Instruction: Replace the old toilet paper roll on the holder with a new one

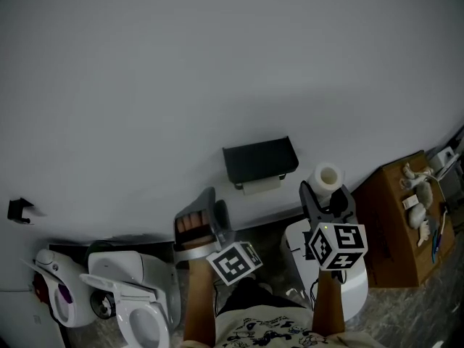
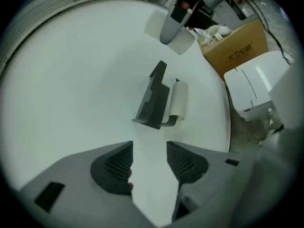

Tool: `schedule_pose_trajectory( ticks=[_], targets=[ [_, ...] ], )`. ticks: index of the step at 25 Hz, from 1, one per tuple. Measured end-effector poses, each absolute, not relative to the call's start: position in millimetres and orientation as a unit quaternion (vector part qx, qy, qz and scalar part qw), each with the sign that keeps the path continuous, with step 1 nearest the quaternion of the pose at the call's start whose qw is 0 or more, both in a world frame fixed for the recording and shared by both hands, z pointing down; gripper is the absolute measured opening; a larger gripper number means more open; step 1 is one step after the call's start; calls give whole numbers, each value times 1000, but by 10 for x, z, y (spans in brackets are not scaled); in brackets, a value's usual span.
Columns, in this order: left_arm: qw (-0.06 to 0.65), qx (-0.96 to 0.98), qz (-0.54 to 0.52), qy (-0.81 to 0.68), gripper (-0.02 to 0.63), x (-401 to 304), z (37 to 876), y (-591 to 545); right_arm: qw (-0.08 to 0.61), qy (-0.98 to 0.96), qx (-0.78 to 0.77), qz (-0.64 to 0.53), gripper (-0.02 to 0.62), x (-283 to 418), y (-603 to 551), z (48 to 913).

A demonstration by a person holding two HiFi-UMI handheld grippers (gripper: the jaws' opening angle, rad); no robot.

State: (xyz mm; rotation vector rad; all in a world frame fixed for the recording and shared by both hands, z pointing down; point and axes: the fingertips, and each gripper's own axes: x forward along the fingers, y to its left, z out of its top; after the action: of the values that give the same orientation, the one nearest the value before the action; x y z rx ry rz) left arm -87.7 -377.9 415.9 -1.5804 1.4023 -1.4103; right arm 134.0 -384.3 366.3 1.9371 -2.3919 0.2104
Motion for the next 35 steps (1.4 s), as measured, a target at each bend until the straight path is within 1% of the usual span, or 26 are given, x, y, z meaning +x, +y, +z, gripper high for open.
schedule_pose_trajectory(
  ticks=[6,14,17,21,29,32,35],
  targets=[
    [301,-611,-541,493,216,-632,4322,-3796,27,-764,641,72,305,1502,-3803,3683],
    [325,-636,-537,450,216,-115,4640,-3873,31,-742,666,76,305,1817,-3684,3738],
    [356,-622,-546,434,215,24,4603,-3961,31,-731,677,80,305,1959,-3648,3761],
    [396,-591,-562,422,216,127,4602,-4090,33,-714,694,82,305,2157,-3591,3785],
    [416,-575,-570,414,215,248,4709,-4290,36,-690,717,86,305,2469,-3509,3832],
    [417,-572,-572,415,193,248,4750,-4312,37,-685,722,86,305,2517,-3472,3850],
    [425,-572,-565,416,189,274,4748,-4311,38,-678,729,88,305,2569,-3433,3870]
  ],
)
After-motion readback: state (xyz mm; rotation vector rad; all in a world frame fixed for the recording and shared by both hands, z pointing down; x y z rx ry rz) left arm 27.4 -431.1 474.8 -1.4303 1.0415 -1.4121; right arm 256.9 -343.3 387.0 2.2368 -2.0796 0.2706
